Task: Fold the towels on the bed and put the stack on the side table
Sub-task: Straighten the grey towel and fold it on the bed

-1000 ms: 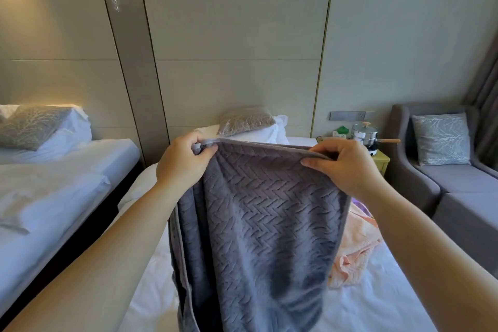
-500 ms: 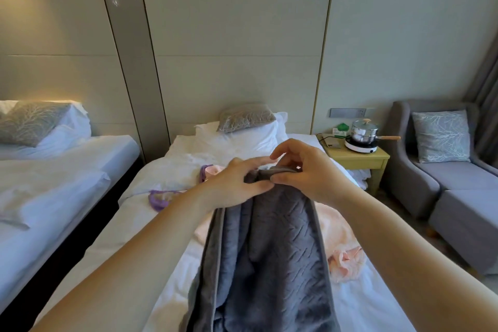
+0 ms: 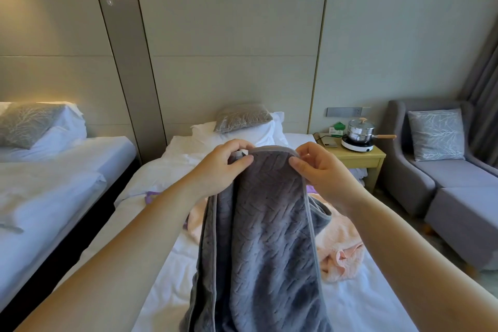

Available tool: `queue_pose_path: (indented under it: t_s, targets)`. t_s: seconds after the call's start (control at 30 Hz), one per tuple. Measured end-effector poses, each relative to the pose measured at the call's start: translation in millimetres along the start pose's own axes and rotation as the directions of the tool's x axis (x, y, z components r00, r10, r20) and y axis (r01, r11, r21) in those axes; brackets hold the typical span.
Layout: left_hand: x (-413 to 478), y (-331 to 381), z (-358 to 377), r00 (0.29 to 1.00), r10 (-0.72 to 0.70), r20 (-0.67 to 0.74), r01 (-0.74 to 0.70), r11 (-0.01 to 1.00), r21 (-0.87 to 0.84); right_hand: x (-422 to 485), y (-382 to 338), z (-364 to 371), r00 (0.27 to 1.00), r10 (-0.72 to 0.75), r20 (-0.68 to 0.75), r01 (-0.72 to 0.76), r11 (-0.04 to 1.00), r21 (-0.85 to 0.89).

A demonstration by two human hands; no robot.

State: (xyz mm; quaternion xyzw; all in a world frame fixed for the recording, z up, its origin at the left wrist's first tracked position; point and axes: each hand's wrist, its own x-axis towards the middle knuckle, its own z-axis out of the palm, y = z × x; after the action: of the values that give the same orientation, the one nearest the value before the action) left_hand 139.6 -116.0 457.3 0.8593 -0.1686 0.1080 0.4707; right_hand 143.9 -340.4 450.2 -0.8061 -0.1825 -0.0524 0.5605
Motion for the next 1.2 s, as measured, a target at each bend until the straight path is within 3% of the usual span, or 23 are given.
queue_pose_path:
  t_s: [0.2, 0.3, 0.37, 0.63, 0.83, 1.0, 1.13, 1.2]
  targets:
    - [1, -11, -10, 0.968, -0.115, -0.222, 0.13, 0.99, 0.05, 7, 0, 13, 0.992, 0.013, -0.125, -0.015, 1.0, -0.013]
    - [1, -11, -5, 0.917, -0.175, -0.357, 0.176, 0.984, -0.03, 10, -4, 24, 0.979, 0.036, -0.201, -0.035, 0.999, 0.009]
    - [-1, -12, -1, 0.924, -0.189, -0.332, 0.164, 0.981, -0.102, 11, -4, 29, 0.974, 0.068, -0.217, -0.055, 0.996, 0.065]
    - [-9, 2, 18, 0.979, -0.192, -0.069, 0.187, 0.98, -0.074, 7, -2, 46, 0.99, 0.073, -0.12, -0.055, 0.988, 0.146]
    - [-11, 10, 18, 0.999, -0.044, -0.025, 0.043, 0.997, -0.056, 6, 1, 40, 1.0, 0.026, -0.016, -0.022, 0.98, 0.198]
    - [-7, 9, 16, 0.979, 0.055, 0.194, -0.061, 0.998, 0.028, 2, 8, 38, 0.999, -0.015, 0.042, 0.004, 0.965, 0.261]
    - [-4, -4, 19, 0.999, -0.022, 0.041, 0.012, 0.973, 0.231, -7, 32, 45, 0.993, 0.039, 0.111, -0.075, 0.936, 0.343]
    - [-4, -10, 16, 0.992, -0.005, -0.127, 0.035, 0.971, 0.236, -17, 49, 49, 0.974, 0.111, 0.198, -0.153, 0.966, 0.208]
